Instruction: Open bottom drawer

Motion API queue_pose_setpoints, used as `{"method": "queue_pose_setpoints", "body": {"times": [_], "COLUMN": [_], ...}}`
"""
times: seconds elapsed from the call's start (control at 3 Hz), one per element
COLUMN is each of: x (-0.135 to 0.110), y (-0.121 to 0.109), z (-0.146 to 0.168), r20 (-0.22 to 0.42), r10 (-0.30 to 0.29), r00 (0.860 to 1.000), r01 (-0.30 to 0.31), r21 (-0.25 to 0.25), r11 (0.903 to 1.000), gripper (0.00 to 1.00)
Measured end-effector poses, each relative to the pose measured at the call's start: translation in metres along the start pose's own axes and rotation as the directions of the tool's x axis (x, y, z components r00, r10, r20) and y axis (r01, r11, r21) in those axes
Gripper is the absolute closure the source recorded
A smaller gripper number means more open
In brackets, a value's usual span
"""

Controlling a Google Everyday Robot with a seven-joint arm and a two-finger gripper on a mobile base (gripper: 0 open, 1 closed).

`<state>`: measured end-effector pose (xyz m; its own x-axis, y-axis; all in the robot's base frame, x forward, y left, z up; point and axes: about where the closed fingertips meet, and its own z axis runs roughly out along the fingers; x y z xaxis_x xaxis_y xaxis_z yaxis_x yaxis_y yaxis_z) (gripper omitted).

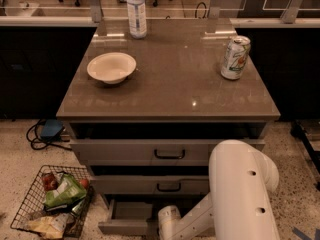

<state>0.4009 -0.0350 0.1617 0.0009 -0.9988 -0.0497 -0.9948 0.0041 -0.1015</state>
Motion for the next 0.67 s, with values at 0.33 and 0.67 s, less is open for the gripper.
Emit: {"method": "queue_pose_setpoints", "body": {"times": [0.33,0.67], "x": [0.0027,0.0033], "y": [0.0139,0.0164], "z": [-0.0056,-0.0015], "r20": [-0.012,-0.014], "r10": [0.015,0.017], "r00": [1.0,1.0], "r01": [-0.015,-0.017], "r21": [0.017,0.019], "r11": [0.9997,0.9997], "gripper": [1.0,1.0]}}
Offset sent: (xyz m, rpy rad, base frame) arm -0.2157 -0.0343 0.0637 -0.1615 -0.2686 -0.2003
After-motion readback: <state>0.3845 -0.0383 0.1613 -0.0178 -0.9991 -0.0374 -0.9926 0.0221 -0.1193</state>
